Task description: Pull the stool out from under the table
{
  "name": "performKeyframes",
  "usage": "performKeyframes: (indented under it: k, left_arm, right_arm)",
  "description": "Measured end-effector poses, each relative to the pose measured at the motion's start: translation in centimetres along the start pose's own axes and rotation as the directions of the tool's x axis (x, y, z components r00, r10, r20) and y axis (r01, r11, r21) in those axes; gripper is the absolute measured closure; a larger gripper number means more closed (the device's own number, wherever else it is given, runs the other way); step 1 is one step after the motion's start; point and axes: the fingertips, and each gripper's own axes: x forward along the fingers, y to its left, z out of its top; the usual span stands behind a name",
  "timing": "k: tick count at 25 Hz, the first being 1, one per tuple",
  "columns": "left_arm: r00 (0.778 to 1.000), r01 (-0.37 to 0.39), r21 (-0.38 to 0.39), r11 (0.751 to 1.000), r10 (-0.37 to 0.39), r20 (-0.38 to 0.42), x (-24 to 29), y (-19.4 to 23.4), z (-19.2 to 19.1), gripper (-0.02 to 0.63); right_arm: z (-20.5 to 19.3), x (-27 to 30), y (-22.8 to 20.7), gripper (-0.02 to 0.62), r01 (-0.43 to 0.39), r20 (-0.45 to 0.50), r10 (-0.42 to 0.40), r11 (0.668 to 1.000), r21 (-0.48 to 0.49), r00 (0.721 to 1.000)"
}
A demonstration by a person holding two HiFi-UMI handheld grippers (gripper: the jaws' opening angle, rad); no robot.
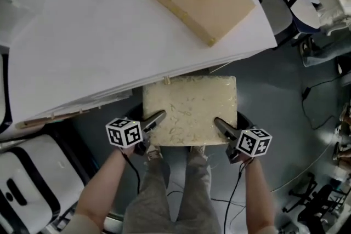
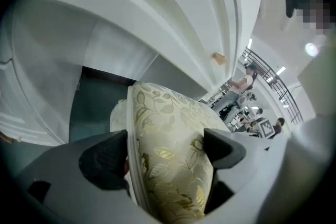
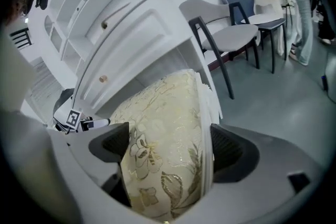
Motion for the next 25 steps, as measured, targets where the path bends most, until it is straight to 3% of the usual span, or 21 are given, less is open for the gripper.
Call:
performKeyframes:
  k: [11,18,25]
  left_arm:
    - [0.975,0.179,0.148,0.973,-0.155,-0.159,5.9,-14.0,-0.3,0.167]
    - [0.926,0.311,0.247,0.918,-0.234,-0.296,9.0,-24.1,-1.2,0.167]
    - [0.873,0.405,0.319,0.857,-0.259,-0.413,12.0,-33.0,-2.8,0.167]
  right_arm:
    - [-0.6,-14.9,-5.8,0.091,0.155,0.157,-0.18,0.975,0.16,0.971]
    - [-2.9,-24.7,-8.3,0.091,0.226,0.246,-0.313,0.918,0.325,0.917]
    - [-5.0,-32.4,-10.9,0.091,0.25,0.305,-0.413,0.855,0.454,0.858]
